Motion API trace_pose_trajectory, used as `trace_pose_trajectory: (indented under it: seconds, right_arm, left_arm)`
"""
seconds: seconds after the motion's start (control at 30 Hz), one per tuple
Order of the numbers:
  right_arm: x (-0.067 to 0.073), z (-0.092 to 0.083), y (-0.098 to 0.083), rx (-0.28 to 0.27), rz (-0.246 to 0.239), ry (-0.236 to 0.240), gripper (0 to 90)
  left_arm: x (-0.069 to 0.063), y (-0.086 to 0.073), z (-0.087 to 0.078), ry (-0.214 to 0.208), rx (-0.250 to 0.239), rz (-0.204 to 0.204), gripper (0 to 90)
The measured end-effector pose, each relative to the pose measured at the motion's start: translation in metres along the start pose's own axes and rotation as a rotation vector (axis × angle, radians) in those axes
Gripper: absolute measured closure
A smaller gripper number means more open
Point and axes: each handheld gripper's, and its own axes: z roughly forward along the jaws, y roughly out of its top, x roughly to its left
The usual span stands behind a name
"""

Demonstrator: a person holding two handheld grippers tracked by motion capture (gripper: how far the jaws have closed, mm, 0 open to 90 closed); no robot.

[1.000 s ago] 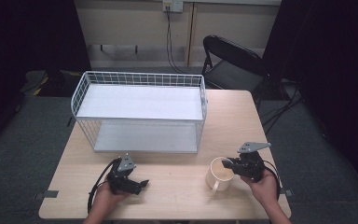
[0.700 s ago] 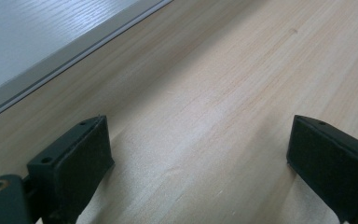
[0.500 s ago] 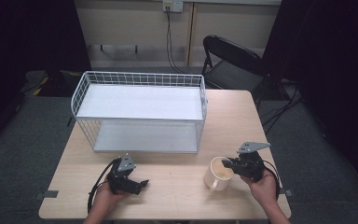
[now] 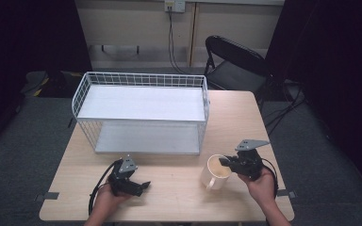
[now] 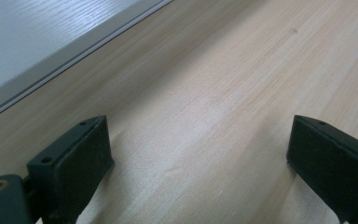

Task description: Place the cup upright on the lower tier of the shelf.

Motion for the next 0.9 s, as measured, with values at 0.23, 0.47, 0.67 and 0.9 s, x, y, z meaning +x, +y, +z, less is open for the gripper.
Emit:
trace_pose_trajectory:
  seconds: [0.23, 0.47, 0.67, 0.9]
  right_arm:
    - [0.009, 0.006, 0.012, -0.003, -0.008, 0.015, 81.7]
    - [0.016, 0.015, 0.018, -0.006, -0.014, 0.027, 81.7]
    - [0.02, 0.018, 0.022, -0.018, -0.011, 0.027, 81.7]
    - [0.024, 0.024, 0.026, -0.027, -0.012, 0.022, 81.7]
  left_arm:
    - [0.0, 0.0, 0.0, 0.0, 0.0, 0.0, 5.8]
    - [0.0, 0.0, 0.0, 0.0, 0.0, 0.0, 5.8]
    - [0.0, 0.0, 0.0, 0.0, 0.0, 0.0, 5.8]
    - [0.0, 0.0, 0.0, 0.0, 0.0, 0.0, 5.8]
